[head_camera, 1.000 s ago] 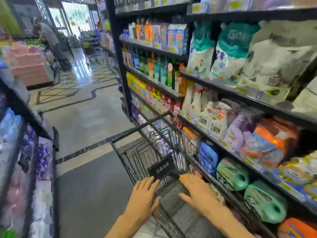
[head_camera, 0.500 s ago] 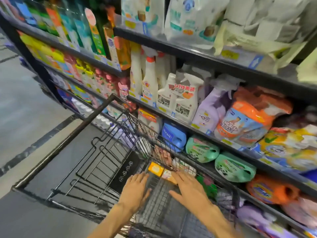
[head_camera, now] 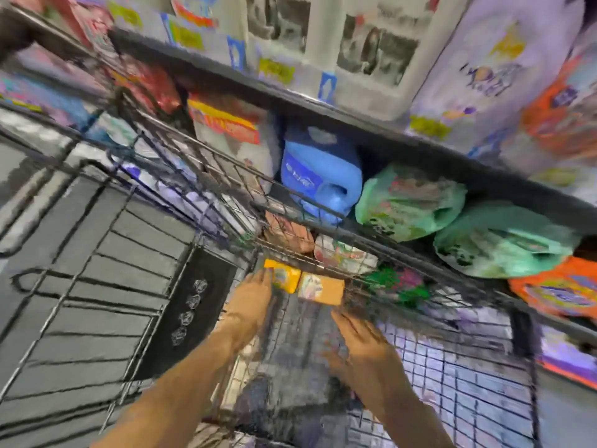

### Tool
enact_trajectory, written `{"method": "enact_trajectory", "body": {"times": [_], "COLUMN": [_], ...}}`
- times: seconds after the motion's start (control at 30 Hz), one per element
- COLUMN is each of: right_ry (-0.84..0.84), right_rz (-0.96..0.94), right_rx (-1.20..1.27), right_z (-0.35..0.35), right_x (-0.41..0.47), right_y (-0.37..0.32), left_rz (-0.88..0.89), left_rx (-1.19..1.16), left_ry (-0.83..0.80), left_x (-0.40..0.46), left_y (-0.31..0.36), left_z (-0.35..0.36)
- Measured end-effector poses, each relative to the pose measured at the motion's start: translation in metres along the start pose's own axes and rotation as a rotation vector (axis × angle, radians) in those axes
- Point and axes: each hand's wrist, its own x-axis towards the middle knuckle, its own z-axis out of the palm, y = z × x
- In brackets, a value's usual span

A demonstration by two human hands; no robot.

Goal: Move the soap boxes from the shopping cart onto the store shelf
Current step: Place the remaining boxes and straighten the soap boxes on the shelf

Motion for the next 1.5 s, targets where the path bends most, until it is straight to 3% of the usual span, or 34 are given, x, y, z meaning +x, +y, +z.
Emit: {"method": "enact_trajectory", "body": {"times": [0.17, 0.37, 0.5, 0.67, 0.97, 1.23, 1.5], "right_ry": [0.041, -0.012, -0.005, -0.017, 0.156, 0.082, 0.224], "right_rz": [0.031, 0.068, 0.100, 0.249, 0.490, 0.616, 0.583], "right_rx": [0.100, 0.070, 0.025, 0.266, 0.649, 0.580, 0.763], "right_z": [0.032, 0.040, 0.031, 0.031, 0.044, 0.089, 0.112], "right_x": [0.008, -0.002, -0.003, 0.011, 0.093, 0.149, 0.143], "right_y": [0.018, 0.029, 0.022, 0.020, 0.015, 0.034, 0.047], "left_rz": [-0.052, -0.031, -0.040, 0.031, 0.000, -0.003, -0.025], "left_rx": [-0.048, -0.187, -0.170, -0.259, -0.496, -0.542, -0.520], "left_ry": [-0.087, 0.131, 0.123, 0.191, 0.219, 0.195, 0.199], "left_x": [0.064, 0.075, 0.076, 0.045, -0.023, -0.040, -0.050], "left_y": [-0.009, -0.011, -0.018, -0.026, -0.036, -0.041, -0.035], "left_z": [0.025, 0.032, 0.035, 0.036, 0.031, 0.033, 0.021]}}
